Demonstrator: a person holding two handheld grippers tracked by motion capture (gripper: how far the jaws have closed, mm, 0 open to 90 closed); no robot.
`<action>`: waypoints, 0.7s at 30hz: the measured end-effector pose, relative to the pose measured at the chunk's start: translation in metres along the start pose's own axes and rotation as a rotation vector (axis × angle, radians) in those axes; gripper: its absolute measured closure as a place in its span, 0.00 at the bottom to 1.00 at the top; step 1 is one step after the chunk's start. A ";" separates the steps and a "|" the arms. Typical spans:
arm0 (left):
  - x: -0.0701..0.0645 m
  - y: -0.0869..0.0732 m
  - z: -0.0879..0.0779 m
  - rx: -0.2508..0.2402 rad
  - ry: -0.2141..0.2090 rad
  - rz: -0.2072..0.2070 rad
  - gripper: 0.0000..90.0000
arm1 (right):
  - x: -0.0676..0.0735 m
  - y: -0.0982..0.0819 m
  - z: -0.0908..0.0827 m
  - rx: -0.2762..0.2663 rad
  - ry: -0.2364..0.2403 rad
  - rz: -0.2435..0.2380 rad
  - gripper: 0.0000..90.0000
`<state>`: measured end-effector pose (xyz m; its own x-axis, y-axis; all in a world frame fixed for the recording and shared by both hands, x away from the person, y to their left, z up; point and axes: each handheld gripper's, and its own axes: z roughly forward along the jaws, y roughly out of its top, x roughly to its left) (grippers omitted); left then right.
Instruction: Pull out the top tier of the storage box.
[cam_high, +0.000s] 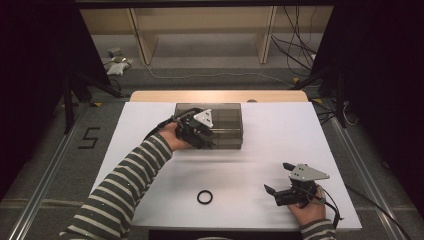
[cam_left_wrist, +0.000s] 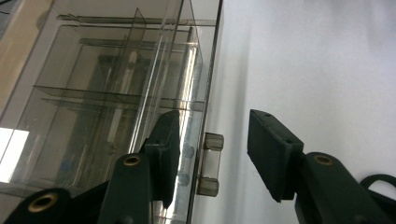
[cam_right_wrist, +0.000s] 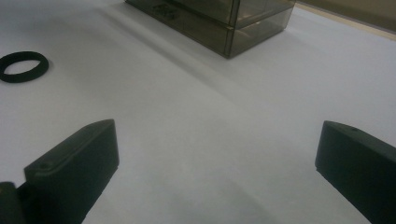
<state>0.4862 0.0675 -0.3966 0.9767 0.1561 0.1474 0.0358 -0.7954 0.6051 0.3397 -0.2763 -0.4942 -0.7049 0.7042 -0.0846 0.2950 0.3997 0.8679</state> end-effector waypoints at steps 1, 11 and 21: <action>0.000 0.001 0.001 0.007 -0.001 0.002 0.60 | 0.000 0.000 0.000 -0.001 0.000 -0.001 0.01; 0.000 0.003 0.014 0.077 0.011 0.021 0.63 | 0.000 0.000 0.000 -0.001 0.000 -0.001 0.01; -0.004 0.004 0.021 0.153 0.055 0.044 0.75 | 0.000 0.000 0.000 -0.001 0.002 -0.003 0.01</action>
<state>0.4872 0.0513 -0.4106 0.9650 0.1481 0.2164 0.0295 -0.8812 0.4718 0.3394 -0.2763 -0.4941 -0.7069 0.7020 -0.0866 0.2920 0.4011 0.8682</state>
